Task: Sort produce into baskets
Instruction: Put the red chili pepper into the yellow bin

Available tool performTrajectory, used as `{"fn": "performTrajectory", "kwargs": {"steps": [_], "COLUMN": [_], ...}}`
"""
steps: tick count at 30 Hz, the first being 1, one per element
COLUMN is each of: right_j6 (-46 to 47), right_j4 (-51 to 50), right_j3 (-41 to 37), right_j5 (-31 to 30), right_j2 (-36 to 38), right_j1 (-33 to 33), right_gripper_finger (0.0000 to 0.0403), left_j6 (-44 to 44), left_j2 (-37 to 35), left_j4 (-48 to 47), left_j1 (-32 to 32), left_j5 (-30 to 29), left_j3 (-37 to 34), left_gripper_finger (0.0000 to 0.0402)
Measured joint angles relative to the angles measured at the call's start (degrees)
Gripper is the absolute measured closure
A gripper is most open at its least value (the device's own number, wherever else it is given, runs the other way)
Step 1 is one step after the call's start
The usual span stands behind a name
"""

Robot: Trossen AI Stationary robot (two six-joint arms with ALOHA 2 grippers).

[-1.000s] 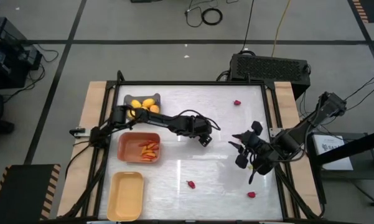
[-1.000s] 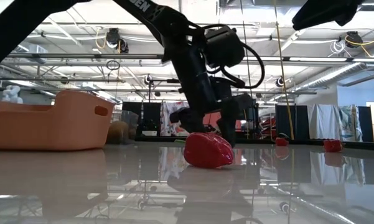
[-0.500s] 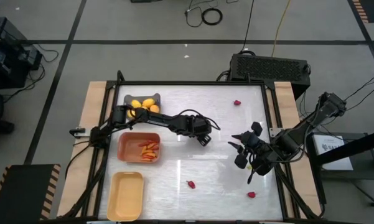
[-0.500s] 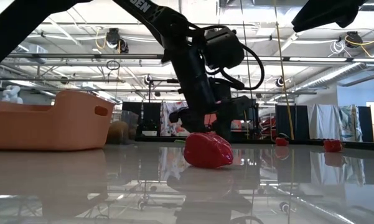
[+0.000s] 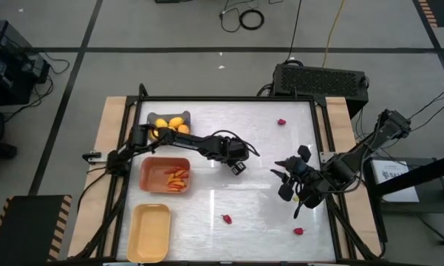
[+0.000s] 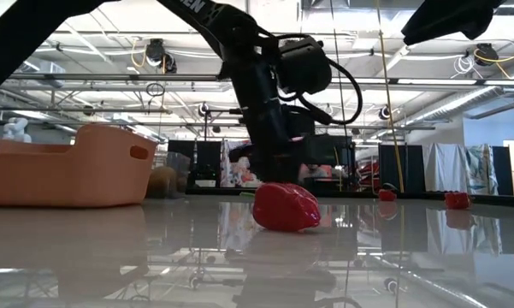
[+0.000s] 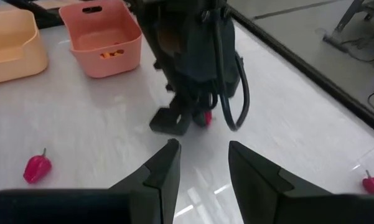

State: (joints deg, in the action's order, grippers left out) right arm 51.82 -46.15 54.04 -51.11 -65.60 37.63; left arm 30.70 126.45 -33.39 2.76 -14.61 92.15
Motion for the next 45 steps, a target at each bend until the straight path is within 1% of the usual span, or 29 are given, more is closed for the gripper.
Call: {"fn": "performTrajectory", "kwargs": {"steps": [5,8,12,16,20,23,27,31,34,36,40,43,45], "right_j6": [0.0,0.0,0.0,0.0,-0.2,-0.8,-0.2,1.3,1.7,1.7,1.7,2.5,3.4], "right_j4": [0.1,0.8,1.6,3.2,7.2,10.0,11.8,12.2,13.0,13.4,14.3,14.3,14.3], "right_j3": [0.0,0.0,0.0,-0.1,-0.1,-0.1,-0.1,-0.1,-0.1,-0.1,0.0,-0.1,-0.1], "right_j5": [0.5,0.5,0.6,2.0,2.1,2.2,5.5,7.8,8.1,8.3,8.4,8.4,8.5], "right_j2": [-0.2,-0.6,-1.4,-2.4,-4.2,-5.4,-6.6,-7.9,-9.2,-9.7,-10.4,-10.3,-10.3], "right_j1": [0.0,0.1,0.3,0.3,0.3,0.3,0.3,0.5,0.5,0.7,0.7,0.7,0.8], "right_gripper_finger": [0.0277,0.0277,0.0277,0.0277,0.0277,0.0277,0.0277,0.0277,0.0277,0.0277,0.0277,0.0277,0.0277], "left_j6": [-2.2,-3.2,-4.1,-2.6,-0.5,1.8,6.0,6.1,4.7,3.0,-1.1,-3.6,-4.5], "left_j2": [-5.0,-8.7,-14.4,-20.3,-25.8,-29.0,-33.5,-37.5,-39.0,-39.2,-39.1,-39.2,-39.2], "left_j4": [-6.1,-10.9,-19.6,-28.8,-37.8,-44.6,-50.9,-49.7,-47.0,-45.7,-46.3,-46.5,-46.9], "left_j1": [0.5,0.6,0.6,0.6,0.6,0.6,2.0,5.1,8.3,9.2,7.8,4.5,1.7], "left_j5": [-1.2,-4.2,-9.1,-11.1,-11.6,-13.9,-15.5,-15.1,-13.5,-10.6,1.8,10.9,15.9], "left_j3": [-0.2,-0.1,-0.1,-0.1,0.0,-0.6,-4.3,-10.8,-15.2,-17.4,-18.8,-19.0,-19.0], "left_gripper_finger": [0.0312,0.0312,0.0312,0.0313,0.0313,0.0313,0.0313,0.0313,0.0313,0.0313,0.0313,0.0313,0.0313]}}
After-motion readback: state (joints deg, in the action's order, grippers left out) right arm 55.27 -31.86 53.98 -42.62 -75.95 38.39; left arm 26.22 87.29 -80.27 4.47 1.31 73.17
